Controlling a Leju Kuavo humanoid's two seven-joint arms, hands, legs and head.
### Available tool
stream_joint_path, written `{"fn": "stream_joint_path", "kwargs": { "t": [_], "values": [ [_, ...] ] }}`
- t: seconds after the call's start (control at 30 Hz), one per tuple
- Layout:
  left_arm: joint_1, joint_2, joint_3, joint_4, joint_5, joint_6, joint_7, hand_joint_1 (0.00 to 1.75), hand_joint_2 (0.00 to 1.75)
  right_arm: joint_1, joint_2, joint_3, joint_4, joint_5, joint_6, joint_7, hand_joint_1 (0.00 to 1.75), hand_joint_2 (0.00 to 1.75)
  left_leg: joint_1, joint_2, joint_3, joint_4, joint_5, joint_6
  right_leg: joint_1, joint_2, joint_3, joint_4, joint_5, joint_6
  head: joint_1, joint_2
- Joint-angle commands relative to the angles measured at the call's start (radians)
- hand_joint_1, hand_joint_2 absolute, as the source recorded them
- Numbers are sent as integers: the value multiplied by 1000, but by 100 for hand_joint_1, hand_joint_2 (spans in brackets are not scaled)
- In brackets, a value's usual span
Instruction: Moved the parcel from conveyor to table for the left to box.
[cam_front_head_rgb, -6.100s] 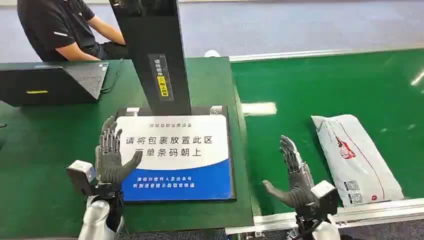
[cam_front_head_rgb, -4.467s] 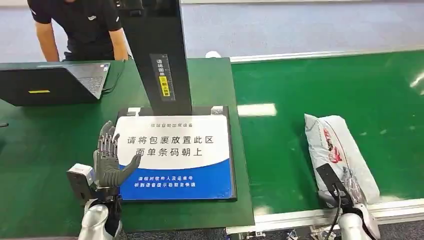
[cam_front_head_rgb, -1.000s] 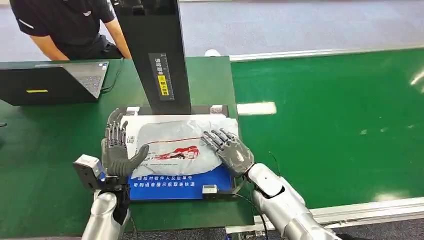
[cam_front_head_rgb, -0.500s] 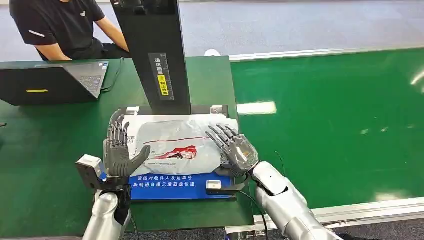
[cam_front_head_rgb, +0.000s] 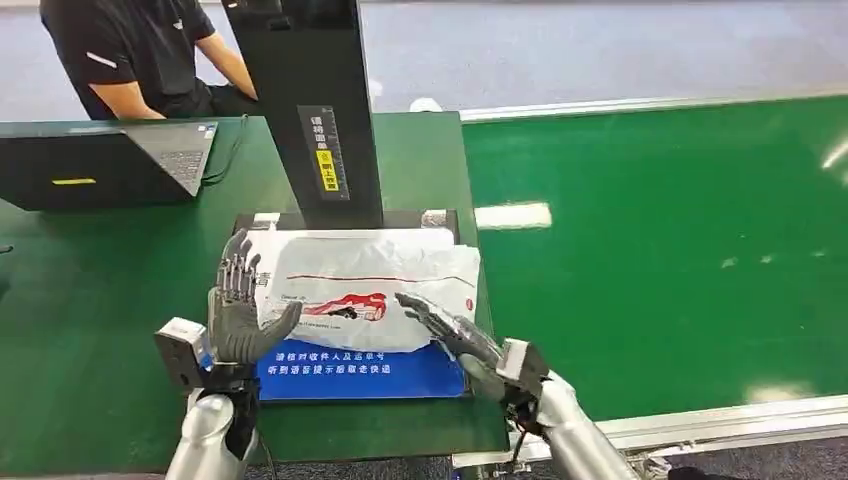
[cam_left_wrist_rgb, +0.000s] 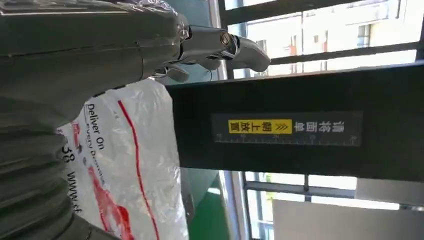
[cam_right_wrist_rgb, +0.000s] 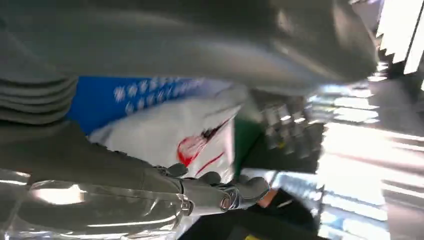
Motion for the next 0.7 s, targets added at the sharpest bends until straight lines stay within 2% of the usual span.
{"fn": "stream_joint_path", "kwargs": {
  "t": [0.03,0.2,0.33,0.5,0.63,0.7],
  "values": [
    [0,79,-163,-9,-234,-67,54,0,175,123,-65,-174,-232,-31,71,0,0,0,0,-5,1,0,0,-1,0,-5,1,0,-1,-2,0,0],
    [6,87,-231,-14,-360,-40,115,0,175,142,-45,-220,-240,-40,89,0,0,0,0,-4,2,-1,1,-1,0,-5,1,0,0,-3,-1,0],
    [-1,119,-322,24,-603,38,266,0,175,164,-14,-247,-253,-1,129,0,0,0,0,-4,3,-2,1,-1,0,-5,3,-1,0,-3,0,0],
    [-3,122,-318,53,-752,115,384,0,175,175,2,-250,-253,30,140,0,0,0,0,-1,3,-2,0,-1,0,-2,2,-1,0,-3,-1,0],
    [-3,110,-247,57,-894,188,546,0,175,203,15,-259,-277,59,145,0,0,0,0,-1,3,-2,0,-1,1,-1,2,-1,0,-3,0,0],
    [-1,104,-213,50,-914,199,568,0,175,214,21,-265,-285,65,147,0,0,0,0,-2,4,-3,1,-1,0,-2,3,-1,0,-4,0,0]
  ]
}}
